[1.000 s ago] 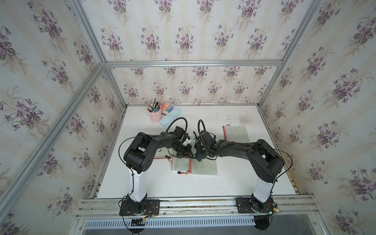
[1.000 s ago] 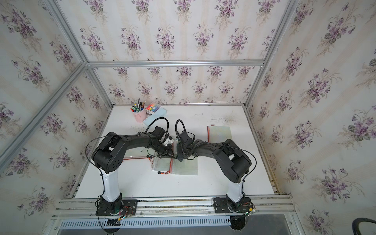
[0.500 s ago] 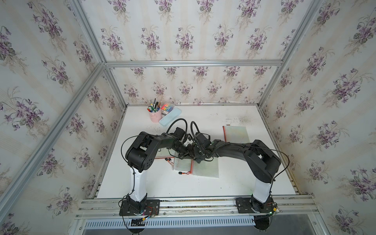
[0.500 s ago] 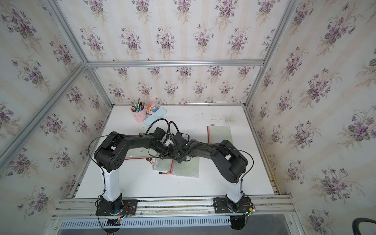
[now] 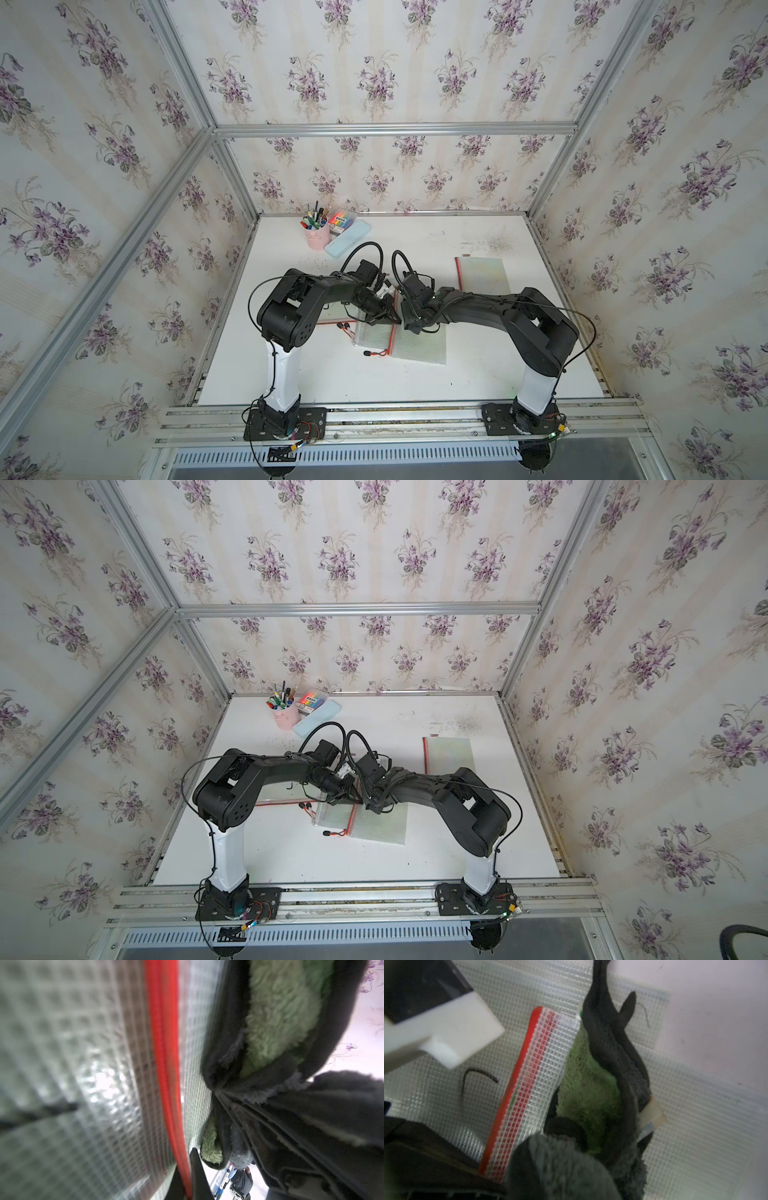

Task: Wipe the document bag
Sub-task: Wipe the dirt from the document bag.

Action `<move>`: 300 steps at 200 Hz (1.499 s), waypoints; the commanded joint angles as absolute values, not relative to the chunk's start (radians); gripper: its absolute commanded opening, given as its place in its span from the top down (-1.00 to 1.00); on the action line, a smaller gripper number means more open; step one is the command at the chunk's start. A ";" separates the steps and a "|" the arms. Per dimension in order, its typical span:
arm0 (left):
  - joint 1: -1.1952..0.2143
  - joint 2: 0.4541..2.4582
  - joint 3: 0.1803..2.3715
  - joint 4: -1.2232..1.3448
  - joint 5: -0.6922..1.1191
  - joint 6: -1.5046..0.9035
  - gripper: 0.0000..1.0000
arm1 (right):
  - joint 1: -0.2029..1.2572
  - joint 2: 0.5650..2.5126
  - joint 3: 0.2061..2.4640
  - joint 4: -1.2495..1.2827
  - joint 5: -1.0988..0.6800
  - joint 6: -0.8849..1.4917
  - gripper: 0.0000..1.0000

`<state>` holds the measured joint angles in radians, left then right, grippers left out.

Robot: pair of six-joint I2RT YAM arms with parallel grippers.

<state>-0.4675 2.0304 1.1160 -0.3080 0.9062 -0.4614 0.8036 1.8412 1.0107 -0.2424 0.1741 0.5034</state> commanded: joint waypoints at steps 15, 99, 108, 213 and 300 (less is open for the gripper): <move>-0.469 2.042 1.110 -0.387 0.764 -0.471 1.00 | 0.609 1.777 0.817 -0.358 0.223 0.506 0.76; -0.469 2.047 1.144 -0.378 0.765 -0.493 1.00 | 0.710 1.798 0.937 -0.356 0.160 0.488 0.74; -0.469 2.045 1.150 -0.377 0.765 -0.495 1.00 | 0.642 1.769 0.902 -0.345 0.172 0.478 0.74; -0.468 2.046 1.151 -0.305 0.777 -0.561 1.00 | 0.643 1.900 1.102 -0.275 0.070 0.414 0.74; -0.468 2.042 1.120 -0.267 0.791 -0.585 1.00 | 0.868 1.658 0.889 -0.317 0.025 0.542 0.70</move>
<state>-0.4679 2.0331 1.1210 -0.2451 0.8886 -0.5858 0.8375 1.6993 0.9482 -0.2989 0.0471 0.4381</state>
